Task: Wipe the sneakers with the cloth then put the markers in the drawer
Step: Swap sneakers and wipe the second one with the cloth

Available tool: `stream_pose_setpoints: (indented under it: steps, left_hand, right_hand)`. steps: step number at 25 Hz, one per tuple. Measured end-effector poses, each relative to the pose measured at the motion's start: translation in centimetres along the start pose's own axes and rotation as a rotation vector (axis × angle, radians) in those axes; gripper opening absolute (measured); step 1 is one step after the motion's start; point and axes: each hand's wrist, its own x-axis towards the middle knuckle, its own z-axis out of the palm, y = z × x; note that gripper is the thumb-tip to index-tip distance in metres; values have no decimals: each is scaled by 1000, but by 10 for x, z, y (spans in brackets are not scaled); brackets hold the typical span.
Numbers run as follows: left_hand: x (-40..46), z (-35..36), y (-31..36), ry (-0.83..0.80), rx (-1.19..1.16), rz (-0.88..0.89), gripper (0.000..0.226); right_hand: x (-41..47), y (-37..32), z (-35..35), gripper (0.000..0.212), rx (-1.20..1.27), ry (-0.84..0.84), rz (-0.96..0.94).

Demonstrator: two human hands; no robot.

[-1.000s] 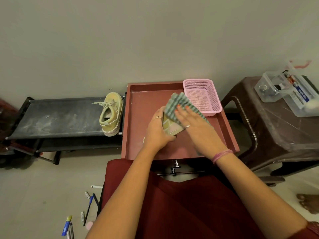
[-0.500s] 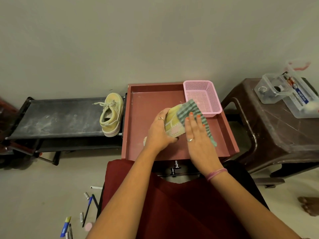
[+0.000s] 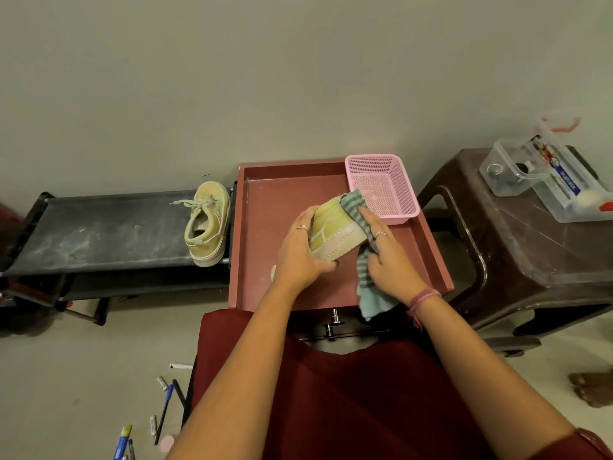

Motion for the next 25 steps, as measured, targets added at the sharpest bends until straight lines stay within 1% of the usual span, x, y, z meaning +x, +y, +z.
stream_pose_setpoints:
  steps: [3, 4, 5, 7, 9, 11, 13, 14, 15, 17, 18, 19, 20, 21, 22, 23, 25]
  left_hand:
    - [-1, -2, -2, -15, 4, 6, 95]
    - [-2, -2, -2, -16, 2, 10, 96]
    - [-3, -2, -2, -13, -2, 10, 97]
    - [-3, -4, -3, -4, -24, 4, 99]
    - [-2, -6, -4, -9, -49, 4, 96]
    - [-3, -7, -3, -11, -91, 5, 93]
    - [-6, -7, -2, -1, -154, -17, 79]
    - [-7, -7, 0, 5, -175, -25, 76]
    - [-8, -7, 0, 14, -185, -28, 79]
    - [-10, -7, -2, 12, -146, 0, 86]
    - [-10, -7, -4, 4, -121, 17, 87]
    - [-11, -7, -5, -4, -115, 18, 87]
    - [-11, -8, -7, -6, -126, 12, 87]
    - [-12, -8, -9, -6, -136, 3, 88]
    - [-12, -9, -13, -4, -141, -2, 91]
    - [-12, -10, -15, -11, -143, -7, 93]
    - [-13, -11, -20, -31, -161, -20, 96]
  right_hand:
    - [3, -10, -2, 80, 261, -14, 178]
    - [2, -13, 0, 81, 258, 2, 188]
    - [0, -16, 4, 82, 166, 23, 166]
    - [-10, -22, 16, 83, -213, 51, 43]
    - [-21, -25, 30, 73, -584, 137, -139]
    - [-29, -17, 40, 59, -846, 182, -310]
    - [-34, -7, 44, 56, -1001, 143, -419]
    - [-33, -3, 42, 56, -1034, 138, -461]
    - [-31, -4, 38, 56, -1036, 128, -472]
    - [-21, -11, 25, 59, -938, 114, -418]
    - [-12, -14, 17, 64, -827, 105, -379]
    - [-2, -17, 7, 74, -683, 56, -320]
    - [6, -22, -3, 84, -532, -49, -253]
    - [12, -26, -13, 89, -397, -164, -179]
    - [19, -26, -19, 90, -277, -262, -98]
    - [23, -24, -23, 88, -155, -317, -10]
    - [25, -23, -26, 84, 110, -357, 186]
